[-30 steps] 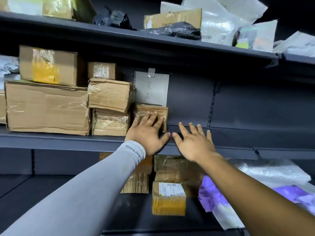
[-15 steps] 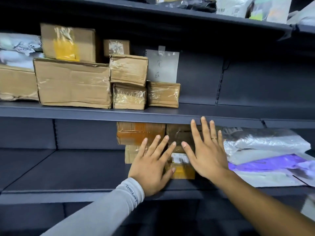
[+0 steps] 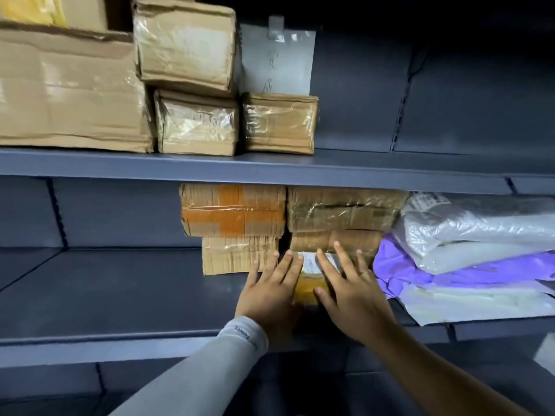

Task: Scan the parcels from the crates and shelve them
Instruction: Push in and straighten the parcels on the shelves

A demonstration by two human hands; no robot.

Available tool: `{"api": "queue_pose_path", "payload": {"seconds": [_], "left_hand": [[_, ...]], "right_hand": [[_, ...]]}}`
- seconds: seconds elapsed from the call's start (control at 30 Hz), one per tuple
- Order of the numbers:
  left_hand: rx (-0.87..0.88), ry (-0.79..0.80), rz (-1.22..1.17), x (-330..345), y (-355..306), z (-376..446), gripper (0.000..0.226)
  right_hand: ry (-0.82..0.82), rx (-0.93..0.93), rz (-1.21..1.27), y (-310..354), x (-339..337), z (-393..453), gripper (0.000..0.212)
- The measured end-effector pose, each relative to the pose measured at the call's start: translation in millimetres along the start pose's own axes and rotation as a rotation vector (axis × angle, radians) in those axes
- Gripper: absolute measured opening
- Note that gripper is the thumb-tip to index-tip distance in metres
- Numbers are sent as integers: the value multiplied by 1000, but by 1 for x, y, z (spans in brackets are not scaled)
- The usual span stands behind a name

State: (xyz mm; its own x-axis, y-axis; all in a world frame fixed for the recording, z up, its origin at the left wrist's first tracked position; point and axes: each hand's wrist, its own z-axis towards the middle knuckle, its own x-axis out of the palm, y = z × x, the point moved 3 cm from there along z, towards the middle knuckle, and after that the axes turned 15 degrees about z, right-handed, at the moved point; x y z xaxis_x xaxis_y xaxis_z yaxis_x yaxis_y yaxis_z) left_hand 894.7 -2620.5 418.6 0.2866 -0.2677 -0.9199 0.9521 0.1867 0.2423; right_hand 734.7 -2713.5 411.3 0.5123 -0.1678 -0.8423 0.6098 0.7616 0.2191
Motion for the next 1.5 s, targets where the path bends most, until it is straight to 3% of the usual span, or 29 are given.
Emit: {"api": "queue_pose_path", "payload": {"seconds": [0.3,0.47,0.63,0.77,1.0,1.17,1.33,1.5], "left_hand": [[-17,31,-71,15,-3,32,73],[-50,-44,-28,13,-7,26,50],[-5,-86,63,-8,-13,12,49],[17,-99,64,-35,-22,0,50],[75,-203,16,-108,-25,-37,49],[114,-338,40,-160,3,-77,61],[113,-451,124,-206,28,-114,52],[103,-641,248,-254,43,-147,46]], "right_hand": [[54,-18,158,-11,20,19,67],[-25,-84,131,-14,19,14,53],[-100,-66,46,-8,2,-2,40],[-89,-17,-46,0,-27,-17,47],[99,155,-68,43,-119,-49,57],[68,88,-59,98,-173,-64,52],[42,76,-105,150,-211,-70,58],[-124,-56,-95,184,-243,-78,66]]}}
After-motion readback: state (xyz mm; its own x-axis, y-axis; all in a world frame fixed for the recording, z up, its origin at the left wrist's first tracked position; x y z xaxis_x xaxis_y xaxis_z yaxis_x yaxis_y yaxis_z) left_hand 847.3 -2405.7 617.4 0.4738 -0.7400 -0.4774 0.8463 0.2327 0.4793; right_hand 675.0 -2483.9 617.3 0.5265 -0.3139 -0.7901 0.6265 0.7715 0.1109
